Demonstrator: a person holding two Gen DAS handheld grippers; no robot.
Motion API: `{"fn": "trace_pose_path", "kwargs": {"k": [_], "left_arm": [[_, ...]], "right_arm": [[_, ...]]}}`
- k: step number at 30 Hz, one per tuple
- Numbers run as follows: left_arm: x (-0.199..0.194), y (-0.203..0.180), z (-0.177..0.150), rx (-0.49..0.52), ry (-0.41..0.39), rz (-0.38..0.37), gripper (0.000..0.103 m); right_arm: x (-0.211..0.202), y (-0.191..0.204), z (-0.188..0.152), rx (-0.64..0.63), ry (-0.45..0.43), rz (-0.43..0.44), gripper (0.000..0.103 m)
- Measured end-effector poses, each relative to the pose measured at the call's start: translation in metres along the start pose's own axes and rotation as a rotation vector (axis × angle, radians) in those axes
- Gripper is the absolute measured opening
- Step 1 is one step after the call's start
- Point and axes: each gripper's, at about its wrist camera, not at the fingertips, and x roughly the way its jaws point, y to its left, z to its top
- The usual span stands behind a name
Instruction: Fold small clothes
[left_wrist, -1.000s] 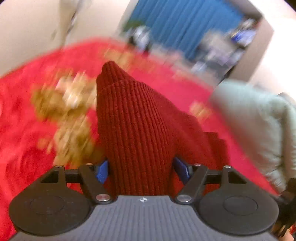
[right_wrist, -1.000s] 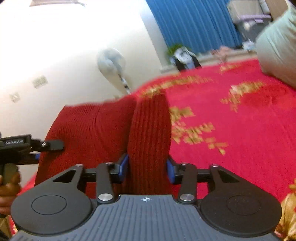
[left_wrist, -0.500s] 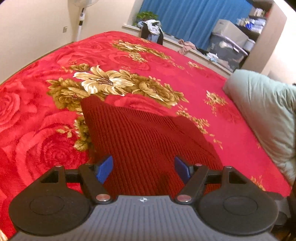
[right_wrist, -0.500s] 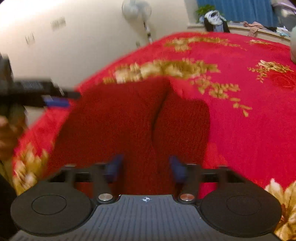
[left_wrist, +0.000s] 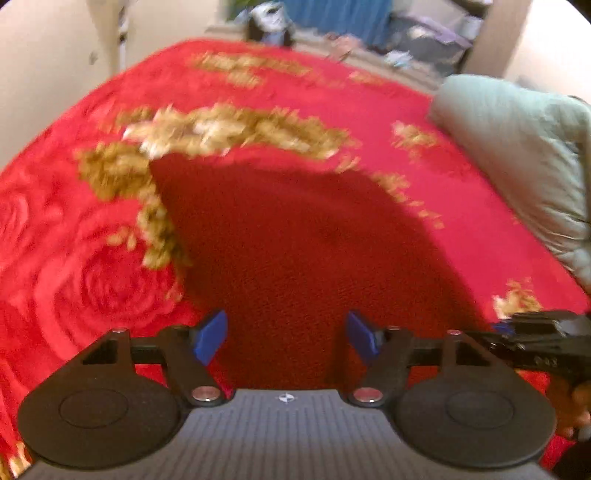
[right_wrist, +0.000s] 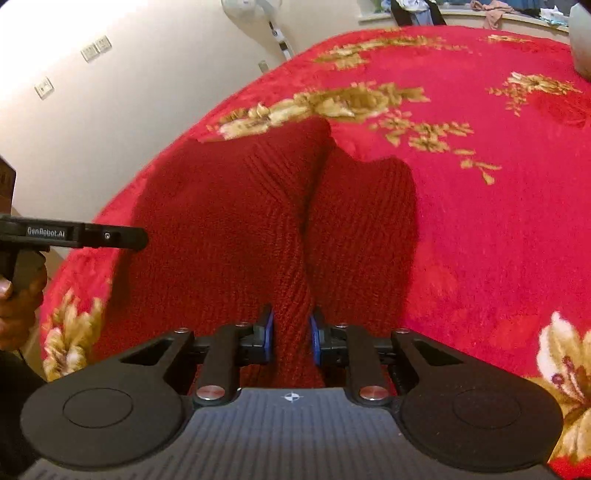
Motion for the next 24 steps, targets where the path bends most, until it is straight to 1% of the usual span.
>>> {"fn": "trace_pose_path", "kwargs": {"k": [1,2,3,4,5,6,7,8,9,10,11,12,14,15,16,18,19,22,24], "left_arm": [[-0.006,-0.002,-0.002,0.015,-0.014,-0.036,0.076],[-0.008,-0.003,-0.004,0.029,-0.014,-0.052,0.076],[-0.004,-0.005,-0.009,0.047,0.014,-0.036,0.076],[0.008,-0.007,-0.014,0.066,0.069,0.011,0.078],[0.022,-0.007,-0.023,0.091,0.139,0.064,0.083],[0.027,-0.009,-0.028,0.108,0.155,0.089,0.083],[0.023,-0.015,-0.030,0.129,0.132,0.104,0.082],[0.014,-0.021,-0.030,0.158,0.092,0.116,0.082],[0.005,-0.028,-0.031,0.184,0.053,0.128,0.083],[-0.006,-0.035,-0.033,0.205,0.005,0.148,0.085],[-0.017,-0.040,-0.035,0.208,-0.040,0.172,0.089],[-0.028,-0.044,-0.038,0.202,-0.075,0.188,0.091],[-0.055,-0.054,-0.043,0.175,-0.143,0.182,0.099],[-0.068,-0.061,-0.045,0.167,-0.175,0.176,0.102],[-0.084,-0.067,-0.051,0.166,-0.224,0.172,0.103],[-0.114,-0.080,-0.063,0.183,-0.297,0.179,0.103],[-0.127,-0.087,-0.070,0.189,-0.323,0.187,0.103],[-0.160,-0.102,-0.092,0.161,-0.369,0.185,0.103],[-0.170,-0.108,-0.108,0.119,-0.378,0.188,0.103]], "right_arm": [[-0.002,0.000,0.000,0.005,-0.005,-0.005,0.023],[-0.003,-0.002,-0.002,0.002,-0.004,-0.020,0.024],[-0.003,-0.002,-0.004,-0.007,0.002,-0.036,0.024],[0.001,-0.002,-0.008,-0.026,0.009,-0.058,0.024],[0.002,-0.001,-0.011,-0.045,0.005,-0.072,0.024],[0.002,0.003,-0.014,-0.052,-0.003,-0.084,0.025],[-0.001,0.008,-0.013,-0.057,-0.011,-0.101,0.025],[-0.006,0.015,-0.015,-0.077,-0.026,-0.133,0.027],[-0.013,0.023,-0.016,-0.109,-0.048,-0.170,0.032],[-0.020,0.030,-0.018,-0.139,-0.069,-0.201,0.035],[-0.030,0.039,-0.021,-0.175,-0.101,-0.241,0.038],[-0.041,0.047,-0.023,-0.205,-0.136,-0.274,0.038],[-0.063,0.058,-0.028,-0.222,-0.200,-0.306,0.038],[-0.077,0.062,-0.030,-0.209,-0.237,-0.318,0.041],[-0.090,0.065,-0.032,-0.188,-0.275,-0.326,0.043],[-0.118,0.072,-0.040,-0.141,-0.344,-0.338,0.056],[-0.130,0.074,-0.042,-0.121,-0.373,-0.345,0.057],[-0.161,0.083,-0.060,-0.073,-0.432,-0.360,0.063],[-0.174,0.090,-0.078,-0.051,-0.461,-0.368,0.068]]}}
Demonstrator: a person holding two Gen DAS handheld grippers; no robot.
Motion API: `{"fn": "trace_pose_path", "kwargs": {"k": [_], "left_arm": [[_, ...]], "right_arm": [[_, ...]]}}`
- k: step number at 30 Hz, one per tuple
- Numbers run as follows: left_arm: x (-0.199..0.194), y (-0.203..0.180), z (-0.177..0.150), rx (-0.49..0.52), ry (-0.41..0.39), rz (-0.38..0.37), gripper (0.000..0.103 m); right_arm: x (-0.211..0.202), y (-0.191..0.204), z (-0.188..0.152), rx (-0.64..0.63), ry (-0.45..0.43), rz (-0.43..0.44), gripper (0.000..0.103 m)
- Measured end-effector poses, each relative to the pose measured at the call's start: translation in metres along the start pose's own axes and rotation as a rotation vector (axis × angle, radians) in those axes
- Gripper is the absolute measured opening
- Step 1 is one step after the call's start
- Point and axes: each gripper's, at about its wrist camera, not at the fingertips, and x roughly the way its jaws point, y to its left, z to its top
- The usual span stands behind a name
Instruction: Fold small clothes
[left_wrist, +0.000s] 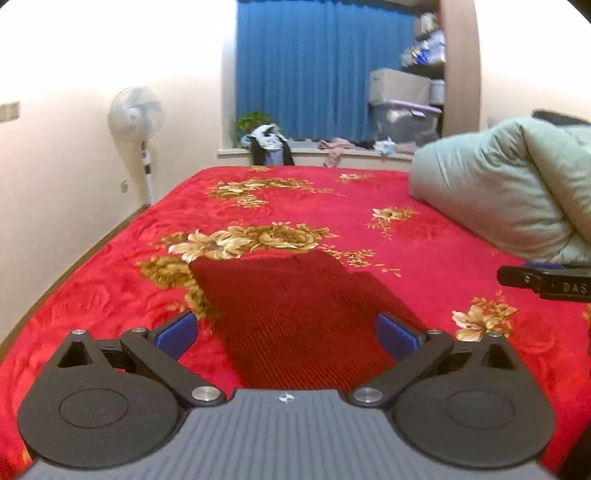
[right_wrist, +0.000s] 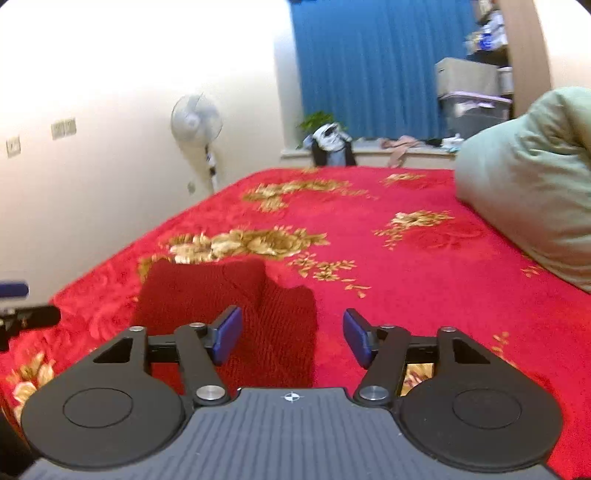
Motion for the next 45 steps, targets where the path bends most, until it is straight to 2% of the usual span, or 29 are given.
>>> {"fn": "trace_pose_path", "kwargs": {"k": [2,4,5,7,8,11,16,22,31,45], "left_arm": [[-0.008,-0.006,-0.015,-0.035,-0.001,0.035,0.103],[-0.008,-0.011,-0.035,-0.074,0.017,0.110,0.103],[-0.002,-0.015,-0.048,-0.090,0.059,0.139,0.103],[0.013,-0.021,-0.061,-0.083,0.167,0.137,0.103],[0.015,-0.024,-0.061,-0.082,0.176,0.138,0.103],[0.017,-0.031,-0.056,-0.053,0.125,0.165,0.103],[0.028,-0.031,-0.054,-0.117,0.183,0.139,0.103],[0.040,-0.043,-0.054,-0.084,0.167,0.141,0.103],[0.057,-0.052,-0.054,-0.105,0.186,0.138,0.103],[0.062,-0.053,-0.055,-0.099,0.182,0.143,0.103]], "right_arm": [[-0.009,0.005,-0.013,0.006,0.003,-0.016,0.070],[-0.006,0.011,-0.028,-0.001,0.031,-0.022,0.070],[-0.002,0.014,-0.036,-0.003,0.061,-0.026,0.071],[0.009,0.019,-0.048,-0.020,0.109,-0.017,0.070],[0.014,0.022,-0.051,-0.040,0.129,-0.025,0.070],[0.028,0.024,-0.055,-0.046,0.169,-0.035,0.070],[0.044,0.030,-0.060,-0.071,0.197,-0.044,0.070],[0.053,0.033,-0.064,-0.085,0.219,-0.050,0.070],[0.067,0.031,-0.066,-0.096,0.241,-0.066,0.070],[0.071,0.033,-0.064,-0.111,0.227,-0.054,0.070]]}}
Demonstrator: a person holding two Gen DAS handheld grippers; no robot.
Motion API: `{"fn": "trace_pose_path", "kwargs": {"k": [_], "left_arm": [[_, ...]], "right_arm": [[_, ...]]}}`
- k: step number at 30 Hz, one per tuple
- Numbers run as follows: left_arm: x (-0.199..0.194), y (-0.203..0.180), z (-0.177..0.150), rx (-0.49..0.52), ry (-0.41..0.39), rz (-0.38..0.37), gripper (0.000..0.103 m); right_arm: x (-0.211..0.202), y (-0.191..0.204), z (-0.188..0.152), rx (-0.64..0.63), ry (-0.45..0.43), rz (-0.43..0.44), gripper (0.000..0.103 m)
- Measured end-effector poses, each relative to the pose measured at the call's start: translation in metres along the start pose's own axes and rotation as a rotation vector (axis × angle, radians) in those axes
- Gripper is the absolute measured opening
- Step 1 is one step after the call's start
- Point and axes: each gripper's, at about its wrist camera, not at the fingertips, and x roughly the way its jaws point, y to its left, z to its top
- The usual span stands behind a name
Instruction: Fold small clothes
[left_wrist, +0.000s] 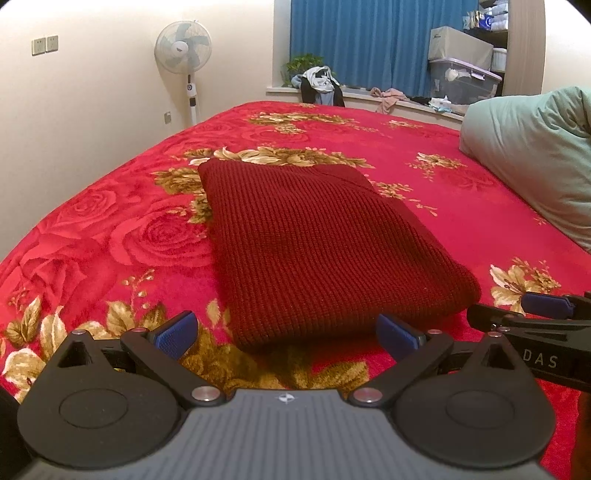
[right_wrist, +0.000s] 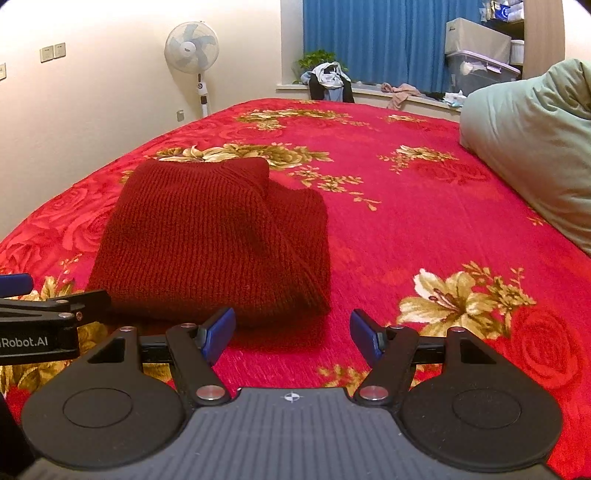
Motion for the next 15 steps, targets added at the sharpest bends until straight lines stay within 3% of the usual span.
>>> {"fn": "trace_pose_path", "kwargs": {"k": [15], "left_arm": [[-0.0008,0.0024,-0.0009,0.003,-0.004,-0.003,0.103]], "right_arm": [[-0.0005,0.0000,-0.0008,-0.008,-0.004,0.006,0.070]]}}
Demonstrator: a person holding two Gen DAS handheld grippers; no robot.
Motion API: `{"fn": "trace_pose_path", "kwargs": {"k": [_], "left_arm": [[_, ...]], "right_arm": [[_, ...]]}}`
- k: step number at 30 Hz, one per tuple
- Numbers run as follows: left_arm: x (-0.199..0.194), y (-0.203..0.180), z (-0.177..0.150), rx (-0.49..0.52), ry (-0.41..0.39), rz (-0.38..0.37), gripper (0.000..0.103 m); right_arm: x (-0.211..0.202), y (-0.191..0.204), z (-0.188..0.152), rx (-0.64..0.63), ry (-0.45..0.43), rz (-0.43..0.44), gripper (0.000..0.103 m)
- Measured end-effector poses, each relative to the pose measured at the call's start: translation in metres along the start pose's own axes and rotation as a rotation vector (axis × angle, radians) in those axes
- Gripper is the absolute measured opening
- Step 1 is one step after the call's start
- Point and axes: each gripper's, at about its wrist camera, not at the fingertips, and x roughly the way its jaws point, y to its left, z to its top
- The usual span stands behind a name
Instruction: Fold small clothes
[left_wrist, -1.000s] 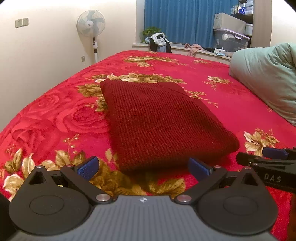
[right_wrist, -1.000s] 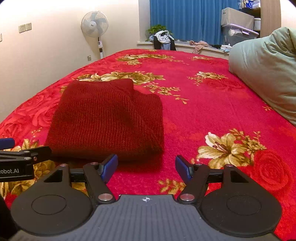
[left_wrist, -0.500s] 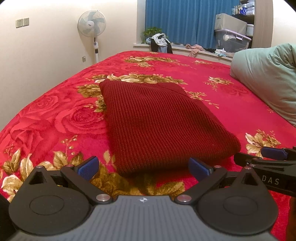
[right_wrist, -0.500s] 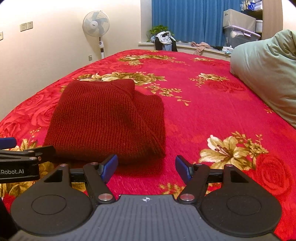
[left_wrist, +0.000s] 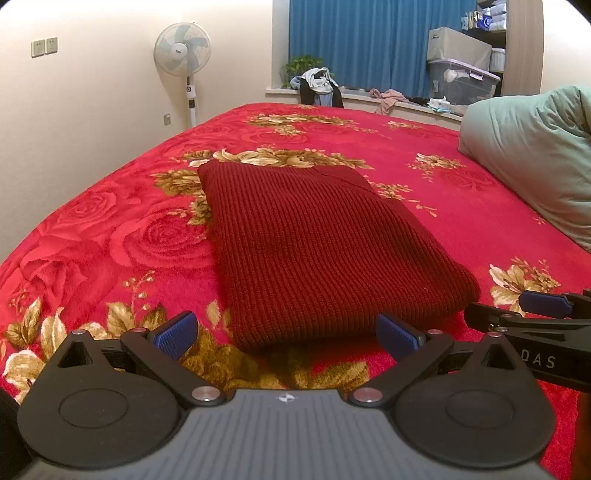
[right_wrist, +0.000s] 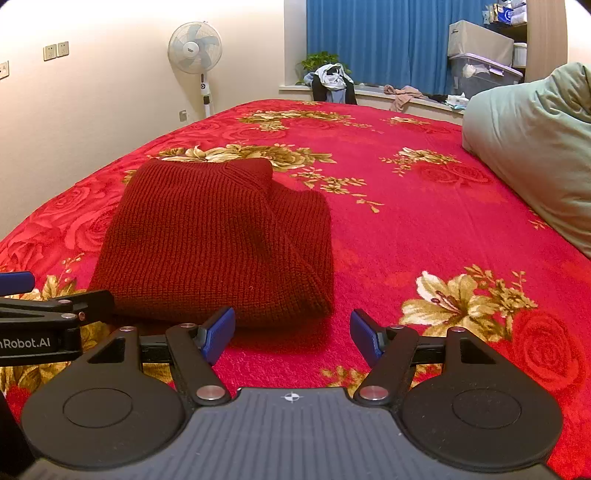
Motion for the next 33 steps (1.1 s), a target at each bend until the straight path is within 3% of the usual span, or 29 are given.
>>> {"fn": "trace_pose_path", "kwargs": {"k": [33], "left_arm": [[-0.0015,0.0035,-0.0016,0.020,-0.001,-0.024,0.103]], "right_arm": [[0.0014,0.0003,-0.0004,-0.007,0.007,0.004,0.070]]}}
